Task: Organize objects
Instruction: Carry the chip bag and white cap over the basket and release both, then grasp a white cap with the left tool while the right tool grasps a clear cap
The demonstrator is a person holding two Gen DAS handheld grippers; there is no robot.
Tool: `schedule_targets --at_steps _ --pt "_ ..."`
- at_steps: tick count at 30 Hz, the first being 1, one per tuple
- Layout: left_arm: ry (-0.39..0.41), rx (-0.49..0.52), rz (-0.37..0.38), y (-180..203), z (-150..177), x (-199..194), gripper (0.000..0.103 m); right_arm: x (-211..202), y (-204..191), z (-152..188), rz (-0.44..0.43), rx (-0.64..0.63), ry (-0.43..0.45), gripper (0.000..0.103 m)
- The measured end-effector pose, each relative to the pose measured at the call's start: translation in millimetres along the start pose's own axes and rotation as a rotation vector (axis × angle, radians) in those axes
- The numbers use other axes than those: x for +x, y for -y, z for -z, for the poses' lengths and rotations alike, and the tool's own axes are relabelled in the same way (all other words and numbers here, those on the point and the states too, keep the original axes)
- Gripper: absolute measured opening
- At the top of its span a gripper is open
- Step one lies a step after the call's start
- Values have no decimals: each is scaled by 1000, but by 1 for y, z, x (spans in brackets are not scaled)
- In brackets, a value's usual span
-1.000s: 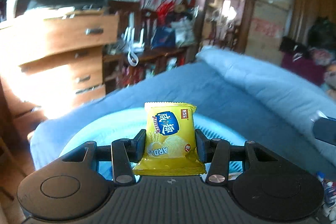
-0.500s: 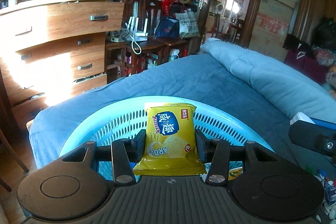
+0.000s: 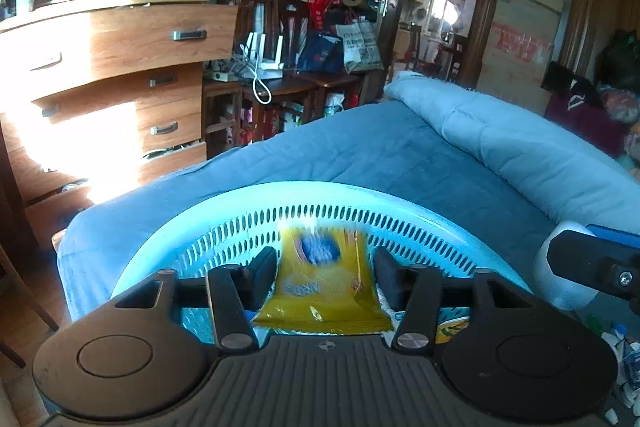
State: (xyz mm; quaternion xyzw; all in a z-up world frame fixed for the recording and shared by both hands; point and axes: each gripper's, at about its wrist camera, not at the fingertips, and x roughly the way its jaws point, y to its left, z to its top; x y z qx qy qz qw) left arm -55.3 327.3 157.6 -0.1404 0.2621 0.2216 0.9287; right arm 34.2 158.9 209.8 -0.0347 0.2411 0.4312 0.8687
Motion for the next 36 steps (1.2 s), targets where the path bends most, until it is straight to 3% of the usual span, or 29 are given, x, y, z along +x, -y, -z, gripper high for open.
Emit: schedule_targets --at_steps 2,3,9,11,15,18,20,22,24,26,30,36 --pt "18 4 -5 0 1 -1 86 0 -1 1 1 -6 9 75" --pt "31 7 -7 1 1 -3 88 -1 -2 2 2 -8 19 80" --pt "64 -10 31 7 -3 -18 89 -32 5 15 20 7 84 83" --pt "109 -5 91 19 -5 -35 90 -59 16 37 73 19 134 91" --pt "187 78 268 70 1 -71 96 -120 59 110 255 38 179 92" --pt "199 159 444 122 18 -89 98 -156 114 177 412 154 98 86" --pt "157 202 562 159 38 -90 98 -177 155 218 533 241 33 72" --pt "108 247 620 189 60 -84 98 -192 194 248 648 292 -11 72" --pt "43 297 653 219 86 -72 98 -196 224 265 710 320 -35 72" --pt "-22 337 693 240 112 -57 96 -195 248 274 742 313 -44 72" --pt "-112 394 698 258 146 -27 94 -171 278 282 746 279 -92 73" --pt "-165 436 714 276 170 -5 94 -156 299 294 724 365 -138 63"
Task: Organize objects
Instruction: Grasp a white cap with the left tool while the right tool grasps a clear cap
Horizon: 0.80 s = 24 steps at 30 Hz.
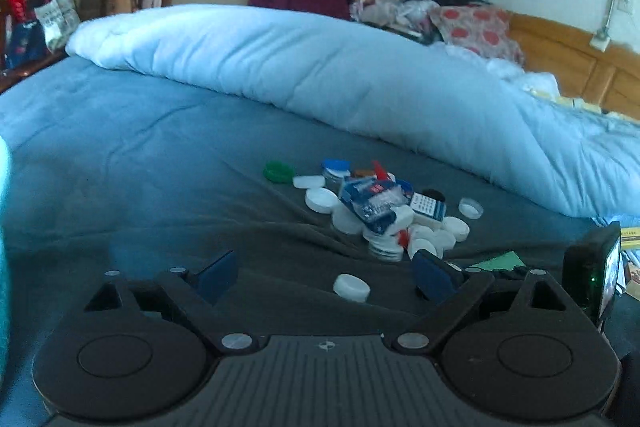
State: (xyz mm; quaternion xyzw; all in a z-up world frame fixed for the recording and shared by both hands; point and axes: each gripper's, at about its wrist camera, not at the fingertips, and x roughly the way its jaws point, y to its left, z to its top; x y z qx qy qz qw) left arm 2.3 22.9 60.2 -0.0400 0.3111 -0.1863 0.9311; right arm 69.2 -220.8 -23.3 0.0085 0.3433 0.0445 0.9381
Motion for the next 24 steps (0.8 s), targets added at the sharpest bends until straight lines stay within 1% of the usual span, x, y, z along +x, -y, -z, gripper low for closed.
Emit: schedule_targets --at_steps 2,3,5,6,7,8,9,10,11,13,15,17,19,21,22,23,24 --pt "-7 -4 8 6 2 9 94 -2 3 -1 -6 21 12 43" --pt "-8 -5 10 8 1 12 94 -4 4 0 -19 31 15 43" --pt "-9 2 14 10 -2 13 94 -14 0 -6 -38 0 31 43" --pt "-6 4 14 12 -2 15 94 -27 -7 -12 -66 -36 67 43" --pt "-3 4 15 12 -2 15 94 -42 -16 -16 -115 -89 112 43" --pt "-1 6 15 11 -1 15 94 -50 -29 -14 -146 -192 123 43" --pt "-2 11 12 11 0 16 94 -40 -40 -6 -144 -320 38 43" --pt "-5 13 10 11 2 17 94 -27 -37 3 -124 -335 -55 43" --pt "-12 8 11 10 4 18 94 -26 -28 8 -126 -308 -75 43" --pt "-10 6 25 12 8 19 94 -35 -22 9 -90 -301 -52 43" --pt "-20 19 37 16 10 22 94 -40 -18 14 -84 -280 -48 43" --pt "-25 58 77 24 15 23 94 -47 -5 22 -56 -232 -45 43" --pt "-31 107 114 35 22 26 93 -58 12 27 -44 -142 -35 43" --pt "-54 172 188 49 36 32 86 -64 33 33 -30 -57 -15 43" --pt "-65 210 209 57 42 36 85 -67 43 34 -23 -23 -3 43" --pt "-80 241 222 66 51 43 80 -70 51 36 -18 9 7 43" --pt "-93 242 229 71 57 48 73 -73 57 37 -17 31 15 43"
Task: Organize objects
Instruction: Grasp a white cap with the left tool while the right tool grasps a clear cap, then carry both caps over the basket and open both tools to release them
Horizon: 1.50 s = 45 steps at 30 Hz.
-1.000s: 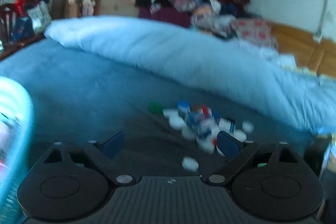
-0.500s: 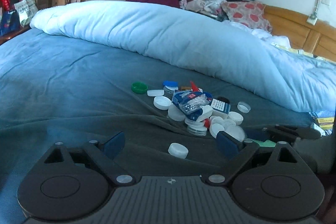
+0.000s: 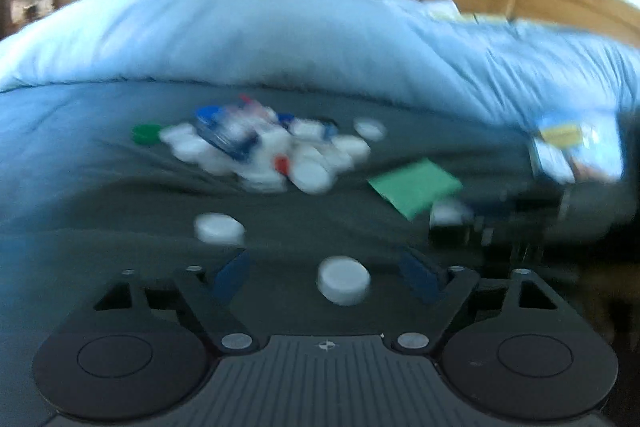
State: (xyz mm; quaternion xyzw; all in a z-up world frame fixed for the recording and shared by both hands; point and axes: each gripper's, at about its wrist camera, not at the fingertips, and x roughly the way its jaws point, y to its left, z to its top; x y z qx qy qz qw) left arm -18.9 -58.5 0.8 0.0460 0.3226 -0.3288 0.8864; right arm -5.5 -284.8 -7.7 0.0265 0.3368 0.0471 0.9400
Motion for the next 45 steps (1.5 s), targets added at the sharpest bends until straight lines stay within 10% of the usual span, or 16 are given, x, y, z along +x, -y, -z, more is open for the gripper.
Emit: schedule_targets --at_steps 9,14,24,31,45 --pt "-19 2 -40 18 13 31 32 -6 4 3 -23 14 30 43" --pt "20 -79 -124 4 -3 2 32 -20 -7 -12 -36 0 67 43" --pt "324 -253 -642 -97 -63 -207 32 -65 -149 -131 -295 -162 280 43" --pt "286 -530 -916 -195 -19 -315 32 -77 -297 -190 -563 -282 254 43" --pt "209 -649 -909 -239 18 -327 32 -81 -441 -169 -666 -416 98 43"
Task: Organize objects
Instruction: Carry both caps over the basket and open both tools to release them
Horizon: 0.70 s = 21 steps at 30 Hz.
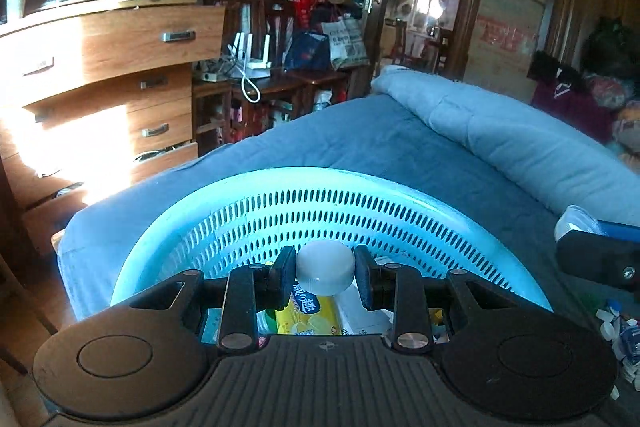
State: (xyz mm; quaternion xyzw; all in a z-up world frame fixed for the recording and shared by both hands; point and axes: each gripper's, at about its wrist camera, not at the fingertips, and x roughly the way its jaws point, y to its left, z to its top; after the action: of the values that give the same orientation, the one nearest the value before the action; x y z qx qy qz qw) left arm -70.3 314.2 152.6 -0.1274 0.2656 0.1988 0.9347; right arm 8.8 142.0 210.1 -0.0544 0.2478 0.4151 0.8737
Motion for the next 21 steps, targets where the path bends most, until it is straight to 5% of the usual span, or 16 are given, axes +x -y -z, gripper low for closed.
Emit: schedule_targets --at_steps 21 --pt "4 5 -4 -3 -2 2 32 7 15 0 -5 7 8 43"
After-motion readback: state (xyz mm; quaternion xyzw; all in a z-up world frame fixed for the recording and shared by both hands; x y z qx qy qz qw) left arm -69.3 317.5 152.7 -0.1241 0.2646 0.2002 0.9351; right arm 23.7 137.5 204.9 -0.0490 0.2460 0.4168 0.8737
